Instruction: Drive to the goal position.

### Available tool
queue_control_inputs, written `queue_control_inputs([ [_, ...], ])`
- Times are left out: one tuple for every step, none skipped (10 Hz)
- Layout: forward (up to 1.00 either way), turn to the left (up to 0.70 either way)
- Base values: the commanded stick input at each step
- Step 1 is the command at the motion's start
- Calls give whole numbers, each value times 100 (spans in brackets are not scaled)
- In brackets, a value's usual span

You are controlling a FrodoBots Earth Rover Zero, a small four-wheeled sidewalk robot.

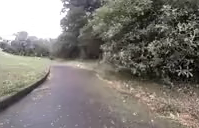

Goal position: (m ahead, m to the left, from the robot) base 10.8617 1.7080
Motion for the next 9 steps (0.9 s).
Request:
queue_control_inputs([
  [68,2],
  [68,2],
  [68,2],
  [68,3],
  [68,3],
  [68,3],
  [68,3],
  [68,3],
  [68,3],
])
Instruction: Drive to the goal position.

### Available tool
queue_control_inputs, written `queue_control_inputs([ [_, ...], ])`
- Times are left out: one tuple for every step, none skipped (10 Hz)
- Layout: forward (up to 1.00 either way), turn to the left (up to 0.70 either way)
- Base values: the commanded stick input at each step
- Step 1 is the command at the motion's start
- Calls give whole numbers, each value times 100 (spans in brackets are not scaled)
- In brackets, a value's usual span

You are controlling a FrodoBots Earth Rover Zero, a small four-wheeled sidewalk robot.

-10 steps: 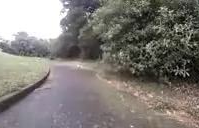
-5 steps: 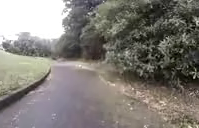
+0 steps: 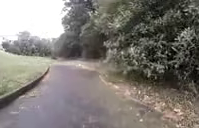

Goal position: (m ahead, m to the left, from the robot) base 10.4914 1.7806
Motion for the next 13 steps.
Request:
queue_control_inputs([
  [68,3],
  [68,3],
  [68,2],
  [68,4],
  [68,8],
  [68,12],
  [68,16],
  [68,21],
  [68,25],
  [68,29],
  [68,33],
  [70,35],
  [70,35],
])
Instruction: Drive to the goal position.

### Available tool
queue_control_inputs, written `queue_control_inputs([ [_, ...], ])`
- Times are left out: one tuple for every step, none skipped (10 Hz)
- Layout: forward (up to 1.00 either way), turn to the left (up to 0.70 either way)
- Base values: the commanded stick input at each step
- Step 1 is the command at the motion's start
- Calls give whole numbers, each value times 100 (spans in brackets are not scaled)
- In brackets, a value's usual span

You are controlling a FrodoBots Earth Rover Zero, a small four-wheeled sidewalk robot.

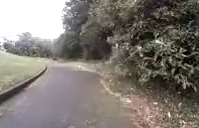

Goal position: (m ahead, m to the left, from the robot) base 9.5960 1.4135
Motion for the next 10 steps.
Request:
queue_control_inputs([
  [70,35],
  [70,35],
  [70,35],
  [70,35],
  [70,35],
  [70,31],
  [70,26],
  [70,22],
  [70,17],
  [70,12],
])
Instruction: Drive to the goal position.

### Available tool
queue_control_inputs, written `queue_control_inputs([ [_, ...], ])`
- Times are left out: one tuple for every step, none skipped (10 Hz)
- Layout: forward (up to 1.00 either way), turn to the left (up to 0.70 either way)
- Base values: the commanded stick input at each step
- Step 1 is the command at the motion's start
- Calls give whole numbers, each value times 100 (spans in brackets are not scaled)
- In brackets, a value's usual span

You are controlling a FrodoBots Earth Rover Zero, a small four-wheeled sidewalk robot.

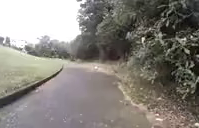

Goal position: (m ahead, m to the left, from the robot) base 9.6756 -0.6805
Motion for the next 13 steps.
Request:
queue_control_inputs([
  [70,22],
  [70,31],
  [70,14],
  [70,7],
  [70,2],
  [70,2],
  [70,2],
  [70,2],
  [69,1],
  [69,1],
  [68,0],
  [68,0],
  [67,-1],
])
